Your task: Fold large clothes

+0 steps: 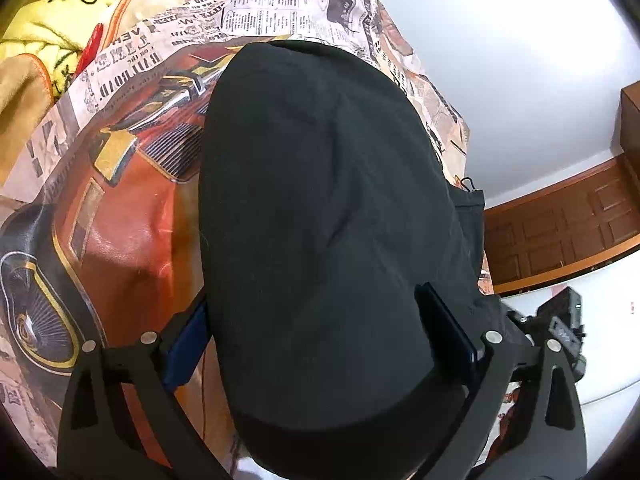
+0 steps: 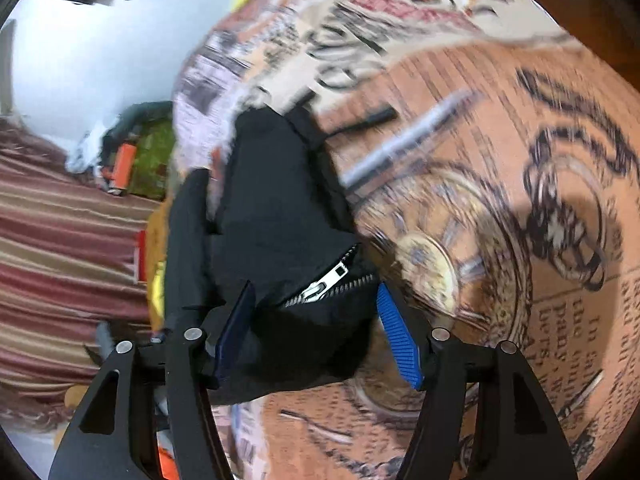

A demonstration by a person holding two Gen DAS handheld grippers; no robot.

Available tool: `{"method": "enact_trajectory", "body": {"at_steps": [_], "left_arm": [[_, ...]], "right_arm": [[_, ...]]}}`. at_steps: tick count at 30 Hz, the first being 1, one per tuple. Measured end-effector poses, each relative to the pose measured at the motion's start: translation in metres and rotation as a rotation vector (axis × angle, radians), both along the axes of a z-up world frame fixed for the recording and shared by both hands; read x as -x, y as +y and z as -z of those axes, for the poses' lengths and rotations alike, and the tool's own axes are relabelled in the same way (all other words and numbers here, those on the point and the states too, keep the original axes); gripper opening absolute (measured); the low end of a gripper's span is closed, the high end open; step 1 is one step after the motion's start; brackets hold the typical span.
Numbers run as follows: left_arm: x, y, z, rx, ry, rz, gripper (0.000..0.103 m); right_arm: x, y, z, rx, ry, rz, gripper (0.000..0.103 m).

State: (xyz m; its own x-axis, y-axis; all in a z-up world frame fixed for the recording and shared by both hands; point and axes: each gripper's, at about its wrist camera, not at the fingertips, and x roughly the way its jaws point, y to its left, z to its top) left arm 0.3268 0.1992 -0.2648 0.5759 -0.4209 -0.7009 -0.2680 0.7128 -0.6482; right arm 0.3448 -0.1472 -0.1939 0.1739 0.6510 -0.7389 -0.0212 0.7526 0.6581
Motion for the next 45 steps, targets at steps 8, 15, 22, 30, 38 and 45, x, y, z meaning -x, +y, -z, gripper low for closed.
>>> {"method": "enact_trajectory", "body": {"at_steps": [8, 15, 22, 30, 38, 45], "left_arm": [[-0.006, 0.002, 0.0, -0.001, 0.009, 0.006, 0.099], [-0.007, 0.003, -0.015, -0.033, 0.01, 0.001, 0.089], [-0.006, 0.014, -0.052, -0.103, -0.057, -0.004, 0.083], [-0.016, 0.061, -0.104, -0.146, -0.168, -0.064, 0.082], [-0.047, 0.128, -0.127, -0.202, -0.238, -0.091, 0.082], [-0.078, 0.191, -0.055, -0.239, -0.057, -0.144, 0.076]], "right_arm": [[-0.012, 0.027, 0.005, 0.067, -0.008, -0.091, 0.067], [-0.016, 0.032, 0.0, 0.078, 0.0, -0.126, 0.047], [-0.01, 0.032, -0.012, -0.011, 0.002, -0.142, 0.03], [-0.019, 0.08, -0.051, -0.027, -0.142, -0.181, 0.028], [-0.048, 0.161, -0.07, -0.026, -0.26, -0.225, 0.028], [-0.067, 0.226, -0.008, 0.058, -0.173, -0.273, 0.028]]}}
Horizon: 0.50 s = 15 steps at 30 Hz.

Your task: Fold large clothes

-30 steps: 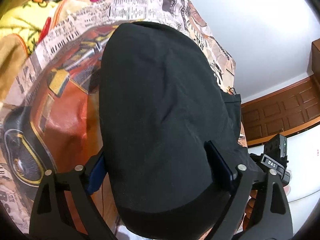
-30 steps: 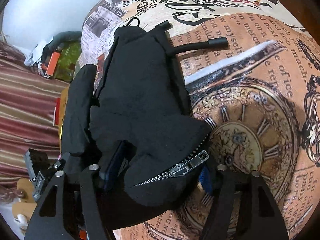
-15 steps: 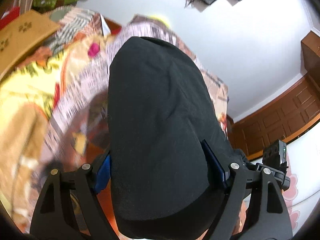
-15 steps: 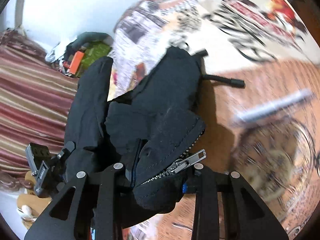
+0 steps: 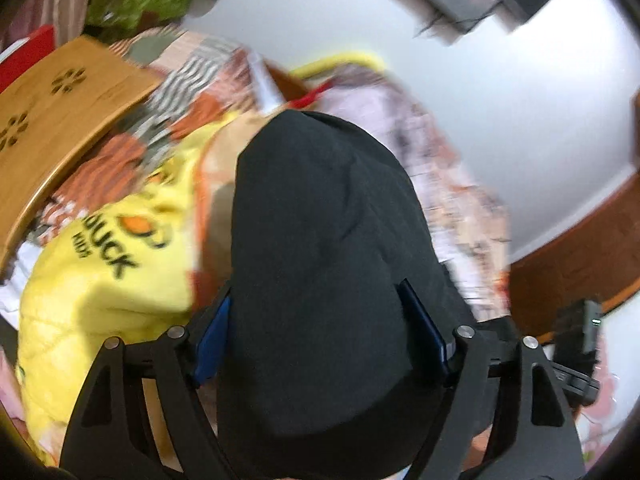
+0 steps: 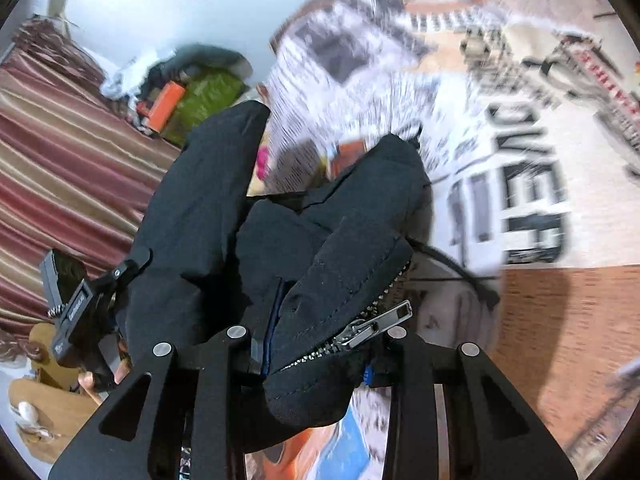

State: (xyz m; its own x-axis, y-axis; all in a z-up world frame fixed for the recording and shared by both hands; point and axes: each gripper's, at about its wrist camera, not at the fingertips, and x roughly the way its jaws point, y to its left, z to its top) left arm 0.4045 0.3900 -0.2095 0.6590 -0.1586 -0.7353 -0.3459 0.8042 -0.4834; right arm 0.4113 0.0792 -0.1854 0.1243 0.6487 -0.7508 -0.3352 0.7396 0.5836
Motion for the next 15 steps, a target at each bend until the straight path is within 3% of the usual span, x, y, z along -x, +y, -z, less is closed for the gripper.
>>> {"method": "enact_trajectory", "body": {"at_steps": [3, 5, 9, 12, 15], "left_arm": [[-0.003, 0.018, 0.041, -0.002, 0.107, -0.033, 0.071], [0.008, 0.023, 0.048, 0.024, 0.065, -0.019, 0.071], [0.017, 0.014, 0.042, -0.03, 0.065, 0.008, 0.071], [0.025, 0.006, 0.031, -0.097, 0.079, 0.009, 0.071], [0.035, -0.003, 0.02, -0.156, 0.082, 0.001, 0.071]], "right_arm": [[0.0, 0.024, 0.035, 0.079, 0.029, -0.026, 0.028], [0.005, 0.034, 0.047, 0.137, 0.003, -0.034, 0.028], [0.015, 0.036, 0.043, 0.2, -0.104, -0.074, 0.038], [0.02, 0.031, 0.037, 0.253, -0.13, -0.082, 0.047], [0.03, 0.02, 0.026, 0.263, -0.14, -0.083, 0.049]]}}
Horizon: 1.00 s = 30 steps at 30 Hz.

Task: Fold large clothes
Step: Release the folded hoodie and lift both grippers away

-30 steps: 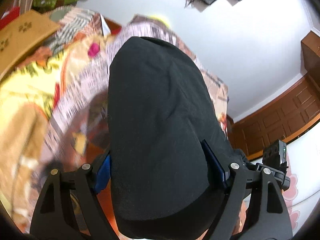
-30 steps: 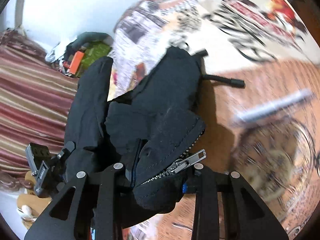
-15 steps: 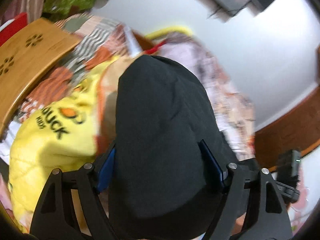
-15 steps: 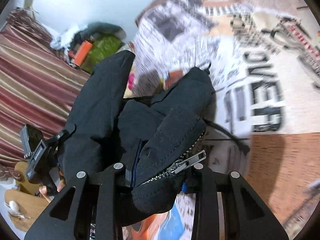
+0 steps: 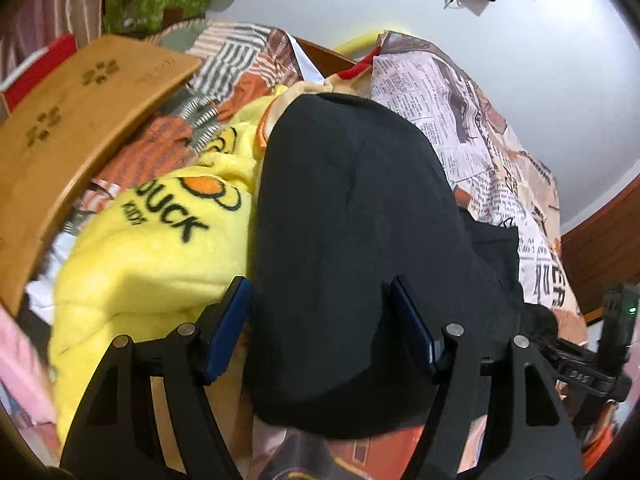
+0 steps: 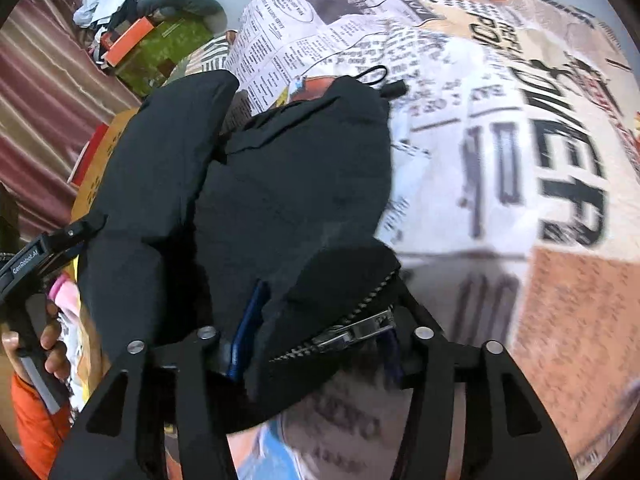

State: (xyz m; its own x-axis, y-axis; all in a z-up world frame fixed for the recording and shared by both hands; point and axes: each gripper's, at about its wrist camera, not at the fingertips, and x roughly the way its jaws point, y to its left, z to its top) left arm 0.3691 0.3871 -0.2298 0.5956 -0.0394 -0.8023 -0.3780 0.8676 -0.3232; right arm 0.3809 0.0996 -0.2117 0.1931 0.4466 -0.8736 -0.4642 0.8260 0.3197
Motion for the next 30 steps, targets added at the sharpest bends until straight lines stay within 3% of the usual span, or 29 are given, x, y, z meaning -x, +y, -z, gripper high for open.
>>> {"method": "enact_trajectory", "body": {"at_steps": [5, 11, 21, 25, 30], "left_arm": [[0.023, -0.023, -0.026, -0.091, -0.013, 0.022, 0.071], [0.061, -0.052, -0.077, -0.133, -0.097, 0.043, 0.071], [0.159, -0.12, -0.191, -0.29, -0.373, 0.057, 0.071], [0.203, -0.153, -0.228, -0.353, -0.503, 0.057, 0.071], [0.261, -0.195, -0.262, -0.431, -0.652, 0.045, 0.071]], "right_arm": [[0.019, -0.015, -0.021, 0.006, -0.045, 0.008, 0.049], [0.049, -0.025, -0.08, -0.033, -0.215, 0.02, 0.049], [0.138, -0.059, -0.199, -0.205, -0.565, 0.022, 0.049], [0.181, -0.079, -0.233, -0.296, -0.679, 0.034, 0.049], [0.226, -0.096, -0.253, -0.36, -0.796, 0.037, 0.049]]}}
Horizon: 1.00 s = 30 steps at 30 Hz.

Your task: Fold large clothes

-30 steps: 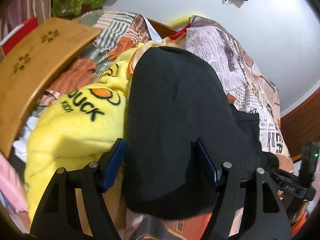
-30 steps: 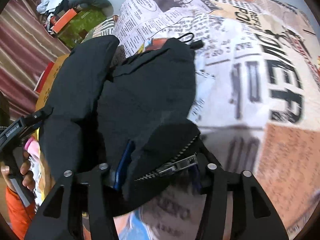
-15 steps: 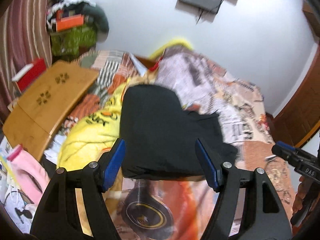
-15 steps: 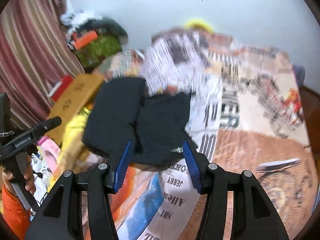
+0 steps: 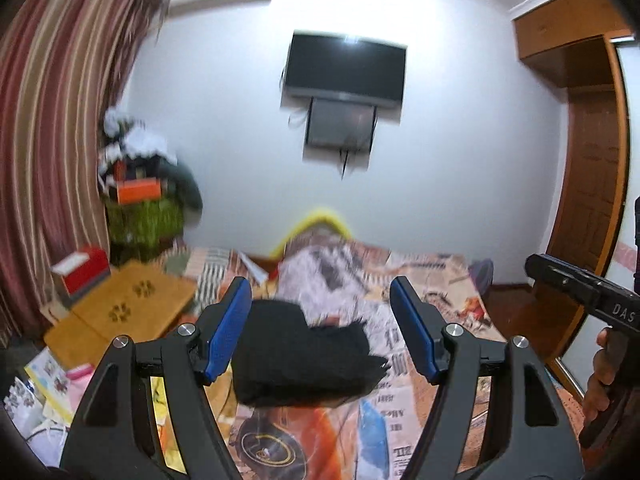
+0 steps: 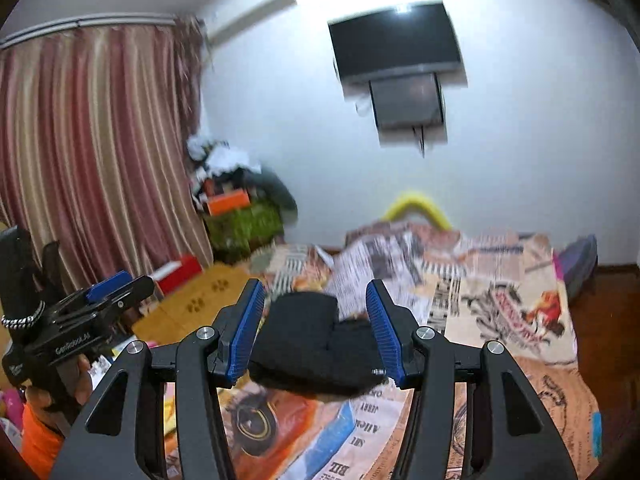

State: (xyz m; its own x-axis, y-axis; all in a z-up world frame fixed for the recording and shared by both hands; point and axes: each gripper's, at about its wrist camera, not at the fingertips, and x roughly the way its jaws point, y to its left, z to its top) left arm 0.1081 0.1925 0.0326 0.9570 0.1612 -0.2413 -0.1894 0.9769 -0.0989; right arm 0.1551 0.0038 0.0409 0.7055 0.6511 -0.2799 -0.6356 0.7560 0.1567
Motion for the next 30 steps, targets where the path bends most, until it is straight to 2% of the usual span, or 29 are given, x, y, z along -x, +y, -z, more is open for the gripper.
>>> {"method": "enact_trajectory", "body": {"at_steps": [5, 7, 12, 16, 30], "left_arm": [[0.041, -0.03, -0.014, -0.046, -0.099, -0.036, 0.073], [0.05, -0.037, -0.014, -0.054, -0.121, -0.064, 0.083], [0.069, -0.052, -0.007, -0.063, -0.142, -0.108, 0.096], [0.072, -0.053, -0.001, -0.042, -0.138, -0.111, 0.097], [0.083, -0.053, 0.004, -0.014, -0.137, -0.129, 0.098]], "right_arm": [[0.038, -0.005, -0.005, -0.005, -0.097, 0.001, 0.049], [0.046, -0.005, -0.005, -0.001, -0.131, 0.014, 0.05], [0.056, -0.004, -0.003, -0.003, -0.155, 0.043, 0.072], [0.056, -0.005, -0.004, -0.014, -0.141, 0.07, 0.084], [0.061, -0.008, -0.001, -0.018, -0.11, 0.075, 0.085]]}}
